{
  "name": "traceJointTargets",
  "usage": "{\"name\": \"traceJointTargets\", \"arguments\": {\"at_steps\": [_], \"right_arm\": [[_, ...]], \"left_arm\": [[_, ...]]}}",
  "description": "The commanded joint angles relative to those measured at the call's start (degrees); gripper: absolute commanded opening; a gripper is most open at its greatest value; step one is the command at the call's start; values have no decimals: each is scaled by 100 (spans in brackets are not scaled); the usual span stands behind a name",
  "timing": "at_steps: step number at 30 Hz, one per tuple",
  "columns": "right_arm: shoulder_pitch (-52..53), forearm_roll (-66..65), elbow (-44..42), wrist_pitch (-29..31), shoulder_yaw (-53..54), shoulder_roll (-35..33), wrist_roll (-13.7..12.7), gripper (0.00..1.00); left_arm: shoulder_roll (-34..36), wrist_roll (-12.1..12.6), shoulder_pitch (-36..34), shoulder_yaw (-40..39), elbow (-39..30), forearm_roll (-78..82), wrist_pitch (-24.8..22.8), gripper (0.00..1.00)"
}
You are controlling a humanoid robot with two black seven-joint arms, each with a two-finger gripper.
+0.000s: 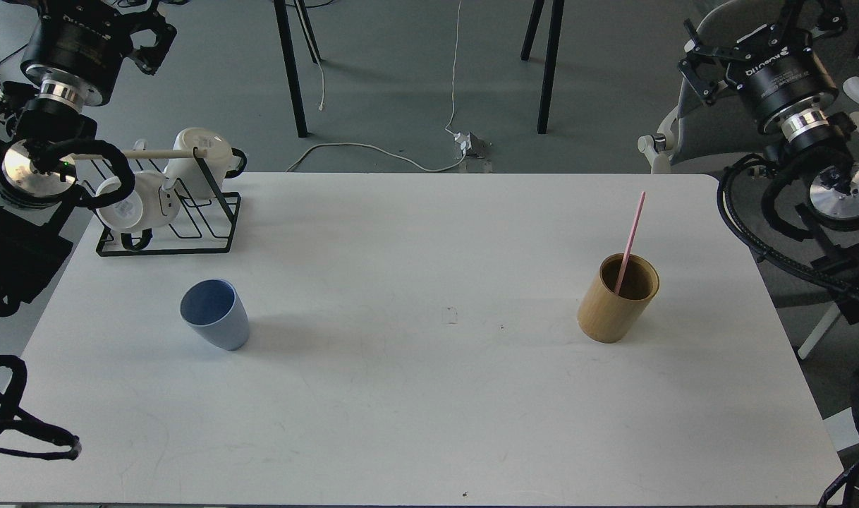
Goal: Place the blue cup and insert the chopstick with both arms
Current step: 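Lower the left gripper from the rack area toward the light blue cup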
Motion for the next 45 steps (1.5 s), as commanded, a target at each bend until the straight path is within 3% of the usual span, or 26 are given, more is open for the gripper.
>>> {"name": "traceJointTargets", "arguments": {"at_steps": [1, 9, 17, 29, 33, 38, 45], "right_arm": [[-5, -9, 79, 0, 174, 11, 16, 99], [-119, -9, 202, 0, 403, -59, 34, 99], [-128, -17, 176, 0, 412, -77, 86, 99], [-594, -17, 176, 0, 518, -164, 104, 99], [-883, -9, 193, 0, 535, -173, 139, 99], [-1147, -9, 167, 0, 693, -234, 139, 99], [-1306, -9, 176, 0, 904, -296, 139, 99]], "left_arm": [[2, -47, 10, 43, 0, 14, 1, 99], [28, 50, 167, 70, -140, 23, 1, 99], [317, 147, 265, 570, -1141, 460, 1, 99], [2048, 111, 238, 659, -3135, 5819, 1, 99], [2637, -11, 282, 694, -3743, 7016, 1, 99], [2990, -82, 300, 1308, -4034, 8124, 1, 97], [2920, -73, 300, 1870, -4052, 10285, 1, 94]]}}
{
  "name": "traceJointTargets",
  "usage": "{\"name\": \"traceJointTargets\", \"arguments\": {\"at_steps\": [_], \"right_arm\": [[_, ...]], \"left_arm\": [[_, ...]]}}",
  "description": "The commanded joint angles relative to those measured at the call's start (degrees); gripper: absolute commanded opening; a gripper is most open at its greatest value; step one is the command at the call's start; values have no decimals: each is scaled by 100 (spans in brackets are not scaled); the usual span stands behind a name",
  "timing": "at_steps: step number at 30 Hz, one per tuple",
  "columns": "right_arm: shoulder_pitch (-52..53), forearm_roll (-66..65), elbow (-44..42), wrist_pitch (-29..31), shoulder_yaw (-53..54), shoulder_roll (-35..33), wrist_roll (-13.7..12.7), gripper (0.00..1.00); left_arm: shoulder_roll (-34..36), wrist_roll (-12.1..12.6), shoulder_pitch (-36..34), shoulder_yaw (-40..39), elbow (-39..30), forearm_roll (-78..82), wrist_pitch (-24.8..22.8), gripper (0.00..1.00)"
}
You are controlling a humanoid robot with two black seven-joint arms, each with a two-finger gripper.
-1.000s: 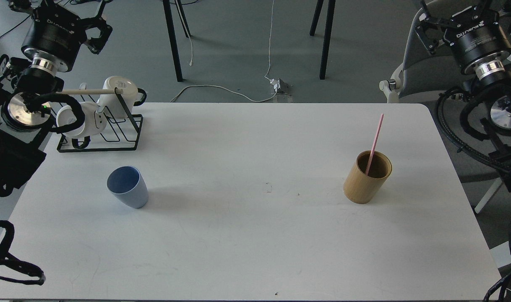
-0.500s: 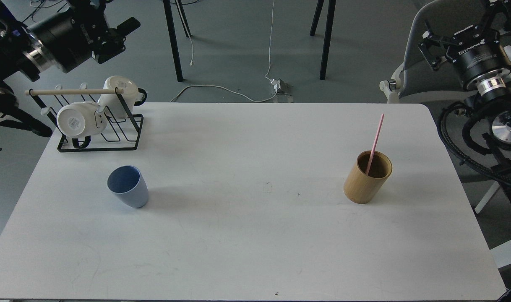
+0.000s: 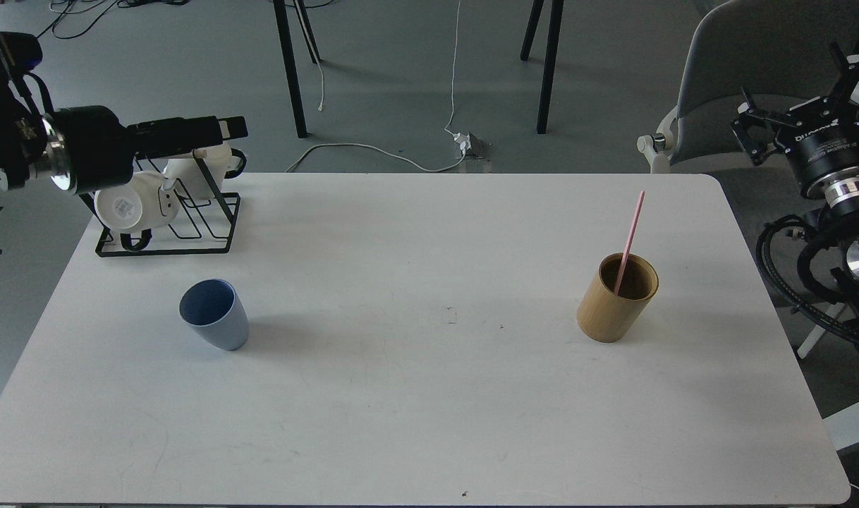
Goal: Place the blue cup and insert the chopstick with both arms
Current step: 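Lower the left gripper from the rack area toward the light blue cup, then grasp the light blue cup with the left gripper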
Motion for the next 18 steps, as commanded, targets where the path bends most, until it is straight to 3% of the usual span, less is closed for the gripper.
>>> {"name": "traceJointTargets", "arguments": {"at_steps": [1, 10, 14, 18], "right_arm": [[-48, 0, 5, 0, 46, -6, -1, 99], [-39, 0, 31, 0, 55, 11, -1, 99], [-39, 0, 31, 0, 55, 20, -1, 99], [-39, 0, 31, 0, 55, 12, -1, 99]], "left_arm": [[-14, -4, 3, 331, 13, 1105, 0, 93], [21, -13, 135, 1377, 197, 1898, 0, 83], [-40, -4, 319, 1729, 521, 1907, 435, 79], [-216, -4, 416, 1861, 1023, 1907, 576, 74]]}}
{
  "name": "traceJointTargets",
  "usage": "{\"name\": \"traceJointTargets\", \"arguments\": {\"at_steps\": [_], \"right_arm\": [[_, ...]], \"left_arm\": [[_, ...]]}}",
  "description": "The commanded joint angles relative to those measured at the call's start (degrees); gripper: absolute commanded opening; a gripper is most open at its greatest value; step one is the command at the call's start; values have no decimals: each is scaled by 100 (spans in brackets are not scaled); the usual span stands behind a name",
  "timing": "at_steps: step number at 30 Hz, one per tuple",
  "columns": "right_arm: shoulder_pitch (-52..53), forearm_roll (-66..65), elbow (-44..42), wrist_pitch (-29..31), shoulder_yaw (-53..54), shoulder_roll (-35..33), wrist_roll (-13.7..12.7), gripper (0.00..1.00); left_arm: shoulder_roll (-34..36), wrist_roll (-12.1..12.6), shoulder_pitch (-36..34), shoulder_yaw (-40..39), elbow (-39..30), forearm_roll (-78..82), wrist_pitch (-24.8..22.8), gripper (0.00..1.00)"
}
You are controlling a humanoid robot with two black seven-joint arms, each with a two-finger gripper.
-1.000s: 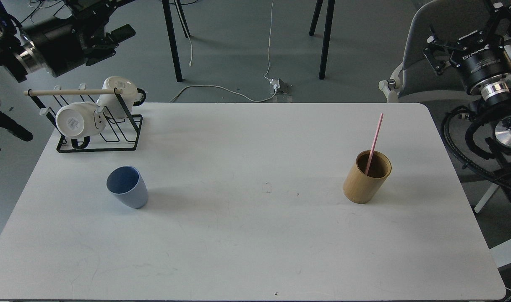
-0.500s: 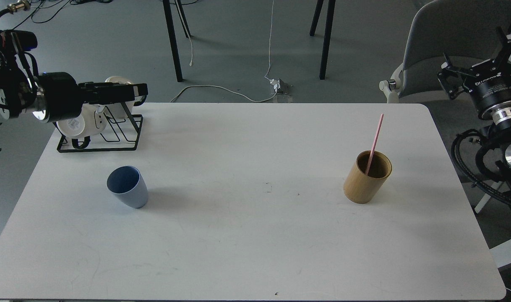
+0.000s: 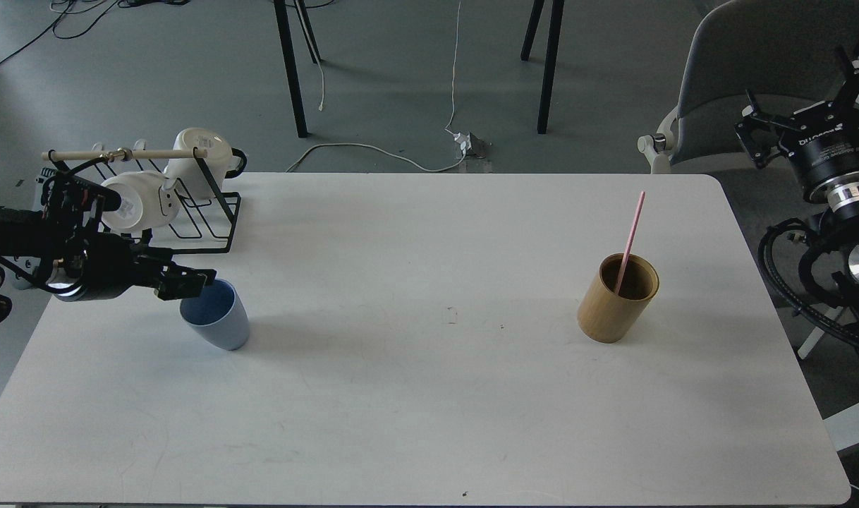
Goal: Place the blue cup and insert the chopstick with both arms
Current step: 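Grasp the light blue cup with the left gripper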
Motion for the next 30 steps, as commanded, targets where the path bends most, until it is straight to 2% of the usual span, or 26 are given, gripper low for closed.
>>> {"name": "traceJointTargets", "arguments": {"at_steps": [1, 5, 6, 10, 21, 23, 25, 28, 30], "right_arm": [[0, 0, 0, 0, 0, -8, -1, 99], [0, 0, 0, 0, 0, 0, -1, 99], [0, 0, 0, 0, 0, 1, -1, 99], [0, 0, 0, 0, 52, 1, -1, 99], [0, 0, -35, 0, 123, -43, -1, 99], [0, 0, -36, 0, 123, -78, -1, 99], [0, 0, -36, 0, 123, -87, -1, 99], [0, 0, -36, 0, 184, -140, 25, 99], [0, 0, -36, 0, 193, -210, 34, 99]], "left_arm": [[-207, 1, 116, 119, 369, 1, 158, 70], [-260, -25, 178, 110, 414, -26, 237, 39], [-260, -60, 187, 110, 414, -35, 237, 36], [-348, -209, 187, 110, 422, -43, 229, 31], [-612, -236, 134, 119, 511, -17, 176, 4], [-568, -367, 90, 102, 467, -17, 158, 1], [-498, -455, -146, 110, 353, -8, 71, 0], [-471, -429, -751, 102, 212, -8, -411, 0], [-576, -412, -1173, 102, 89, 18, -471, 0]]}}
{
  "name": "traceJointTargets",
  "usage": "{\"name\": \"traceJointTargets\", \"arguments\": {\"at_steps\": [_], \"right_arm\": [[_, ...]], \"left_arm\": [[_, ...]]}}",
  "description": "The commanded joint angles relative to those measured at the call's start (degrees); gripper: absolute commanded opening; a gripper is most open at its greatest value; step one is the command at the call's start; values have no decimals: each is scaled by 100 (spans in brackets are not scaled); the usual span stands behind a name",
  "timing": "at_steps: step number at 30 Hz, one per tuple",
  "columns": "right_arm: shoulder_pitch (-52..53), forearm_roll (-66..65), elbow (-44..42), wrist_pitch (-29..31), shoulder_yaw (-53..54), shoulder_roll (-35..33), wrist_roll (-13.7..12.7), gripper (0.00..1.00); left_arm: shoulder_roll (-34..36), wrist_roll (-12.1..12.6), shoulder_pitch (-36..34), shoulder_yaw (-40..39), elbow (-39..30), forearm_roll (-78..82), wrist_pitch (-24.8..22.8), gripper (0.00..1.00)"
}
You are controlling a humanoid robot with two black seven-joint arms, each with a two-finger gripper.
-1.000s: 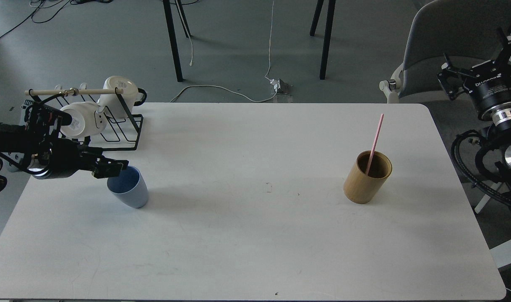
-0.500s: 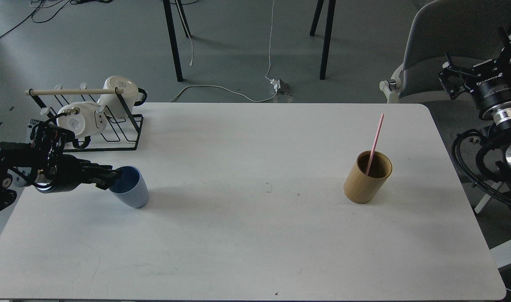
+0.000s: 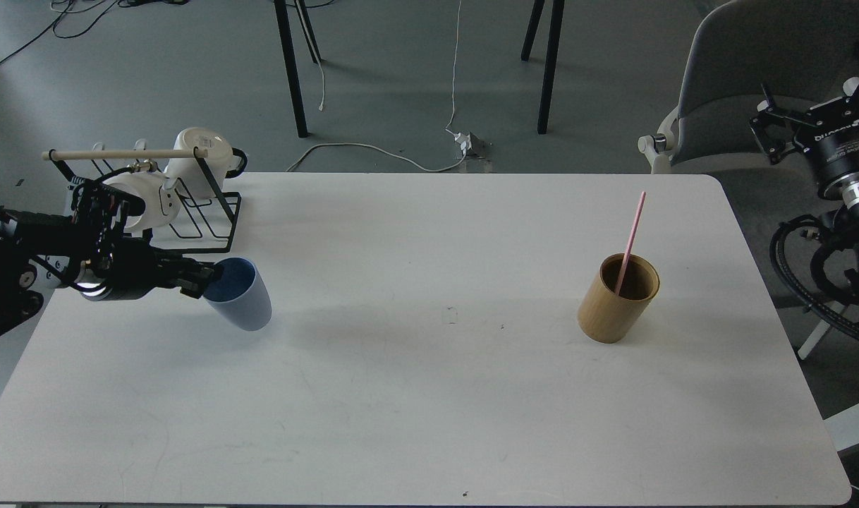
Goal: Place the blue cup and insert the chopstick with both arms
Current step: 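Grasp the light blue cup with the left gripper, then carry the blue cup toward the tan cup and set it down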
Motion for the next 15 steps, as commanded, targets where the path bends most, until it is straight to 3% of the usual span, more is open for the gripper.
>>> {"name": "traceJointTargets", "arguments": {"at_steps": [1, 7, 15], "right_arm": [[-1, 0, 0, 0, 27, -129, 24, 99], [-62, 0, -43, 0, 141, -568, 33, 99], [-326, 114, -52, 0, 159, -823, 103, 99]], "left_arm": [[-237, 27, -733, -3, -202, 51, -190, 0], [-1791, 255, -1569, 6, -238, 384, -190, 0], [-3892, 317, -1631, 725, -71, 825, -190, 1]]}}
